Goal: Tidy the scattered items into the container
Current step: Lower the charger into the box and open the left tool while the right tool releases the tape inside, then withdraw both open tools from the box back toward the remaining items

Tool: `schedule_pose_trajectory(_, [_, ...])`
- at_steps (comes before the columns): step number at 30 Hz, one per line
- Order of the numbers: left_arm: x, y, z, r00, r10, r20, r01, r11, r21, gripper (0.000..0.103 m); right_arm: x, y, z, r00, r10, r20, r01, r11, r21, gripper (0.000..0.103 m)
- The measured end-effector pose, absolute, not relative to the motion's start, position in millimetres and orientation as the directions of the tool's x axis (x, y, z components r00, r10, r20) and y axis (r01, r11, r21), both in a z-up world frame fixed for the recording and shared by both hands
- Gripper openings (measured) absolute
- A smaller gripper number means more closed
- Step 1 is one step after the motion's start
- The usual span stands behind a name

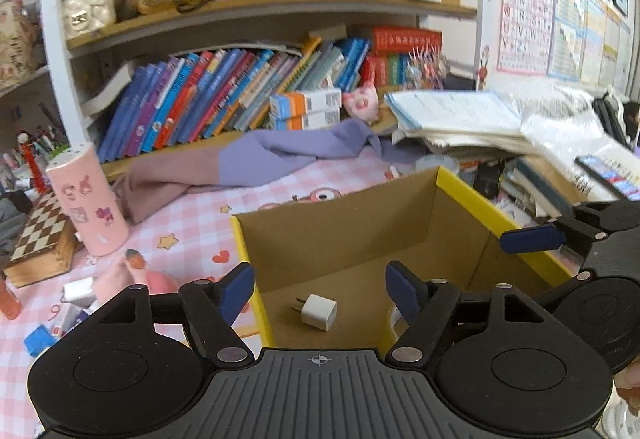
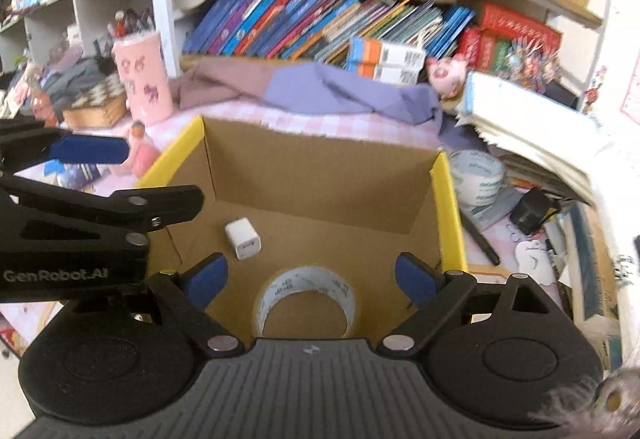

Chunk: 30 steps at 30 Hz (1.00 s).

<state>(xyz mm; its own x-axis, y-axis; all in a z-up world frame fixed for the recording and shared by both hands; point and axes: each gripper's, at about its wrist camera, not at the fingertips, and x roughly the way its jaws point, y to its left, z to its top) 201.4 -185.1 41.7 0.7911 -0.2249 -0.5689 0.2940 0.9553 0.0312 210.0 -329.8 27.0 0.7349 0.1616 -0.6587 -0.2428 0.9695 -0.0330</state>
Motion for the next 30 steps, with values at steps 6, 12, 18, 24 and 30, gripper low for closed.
schedule_pose_trajectory(6, [175.1,-171.9,51.1,0.812,-0.24,-0.533,0.285,0.959,0.003,0.078,181.6,-329.4,37.6,0.783,0.112,-0.612,-0.167,0.986,-0.032,0.091])
schedule_pose_trajectory(12, [152.3,-157.0,51.1,0.806,-0.266,-0.529,0.305,0.952,-0.015,0.078,152.0,-320.3,38.9,0.795,0.073,-0.603,-0.12,0.992,-0.039,0.091])
schedule_pose_trajectory(18, [131.4,-140.0,50.1,0.795,-0.284,-0.536,0.322,0.946,-0.024,0.078,121.0,-311.8,37.4,0.81,0.012,-0.587,-0.042,0.998,-0.037,0.091])
schedule_pose_trajectory(24, [109.7,-124.6,44.2,0.773,-0.3,-0.559,0.34,0.94,-0.034,0.078,92.0,-302.6,33.3,0.809,-0.031,-0.587,0.016,0.999,-0.03,0.091])
schedule_pose_trajectory(30, [90.3,-104.9,35.2,0.753,-0.293,-0.589,0.338,0.94,-0.035,0.078,66.3,-283.2,24.8,0.794,-0.046,-0.606,0.043,0.999,-0.019,0.091])
